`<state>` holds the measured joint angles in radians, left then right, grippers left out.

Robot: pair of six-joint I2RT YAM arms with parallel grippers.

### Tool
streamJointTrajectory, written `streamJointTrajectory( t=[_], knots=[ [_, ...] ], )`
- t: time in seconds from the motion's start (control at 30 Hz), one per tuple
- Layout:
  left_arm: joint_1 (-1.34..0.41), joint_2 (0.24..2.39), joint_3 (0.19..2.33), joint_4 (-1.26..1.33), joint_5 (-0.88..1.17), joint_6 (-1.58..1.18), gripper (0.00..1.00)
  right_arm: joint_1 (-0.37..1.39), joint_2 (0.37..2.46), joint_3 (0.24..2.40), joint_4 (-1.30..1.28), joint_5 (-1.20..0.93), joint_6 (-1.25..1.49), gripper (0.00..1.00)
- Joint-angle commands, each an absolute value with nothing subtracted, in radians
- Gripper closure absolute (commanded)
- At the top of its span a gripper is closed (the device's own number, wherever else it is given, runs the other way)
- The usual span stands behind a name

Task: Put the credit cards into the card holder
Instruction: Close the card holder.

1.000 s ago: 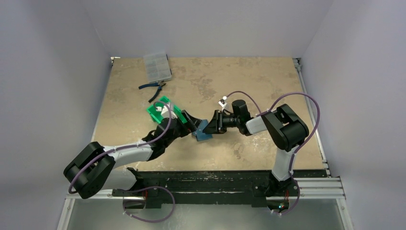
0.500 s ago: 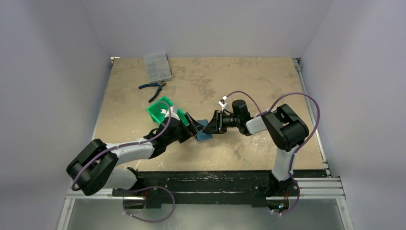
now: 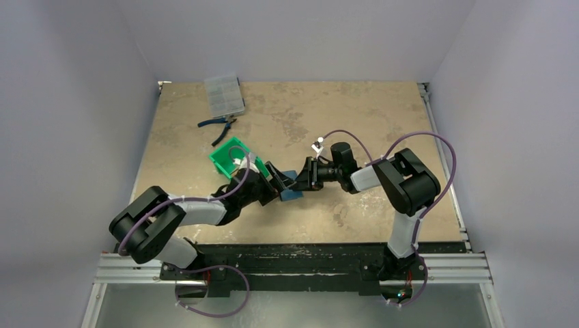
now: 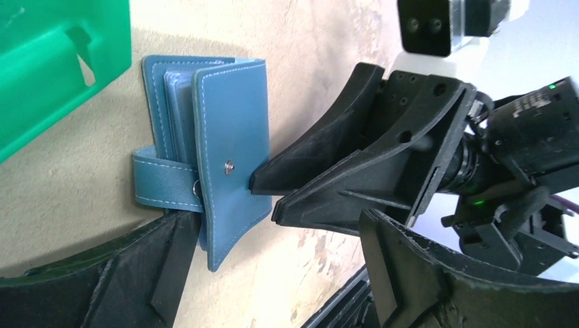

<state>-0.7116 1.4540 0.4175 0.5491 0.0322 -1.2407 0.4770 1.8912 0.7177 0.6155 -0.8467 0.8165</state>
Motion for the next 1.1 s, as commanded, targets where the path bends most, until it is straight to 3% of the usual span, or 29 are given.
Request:
streamJointTrajectory(
  t=[0.0,0.33,0.47,0.67,0.77,0.97,1.07],
  knots=[
    [-0.709,1.417,0.353,0.758,-0.076,-1.276,0.08,0.483,1.884,0.707,0.614,-0.815,0.792,0.56],
    [-0.709,1.235,0.262,0.716,-0.325,-1.254,0.08,0.49,1.887,0.705,0.617,-0.81,0.789,0.56],
    [-0.706,1.206,0.302,0.698,-0.233,-1.187,0.09,0.491,1.882,0.707,0.612,-0.813,0.782,0.55],
    [-0.702,1.178,0.449,0.391,-0.045,-1.066,0.11,0.49,1.81,0.763,0.352,-0.708,0.577,0.52],
    [-0.699,1.179,0.506,0.281,-0.006,-1.018,0.17,0.495,1.754,0.777,0.216,-0.548,0.481,0.51],
    [-0.699,1.237,0.577,0.179,-0.011,-0.936,0.34,0.511,1.671,0.751,0.164,-0.47,0.453,0.5],
    [-0.696,1.321,0.634,0.152,-0.005,-0.875,0.25,0.514,1.634,0.736,0.145,-0.457,0.442,0.48]
  ],
)
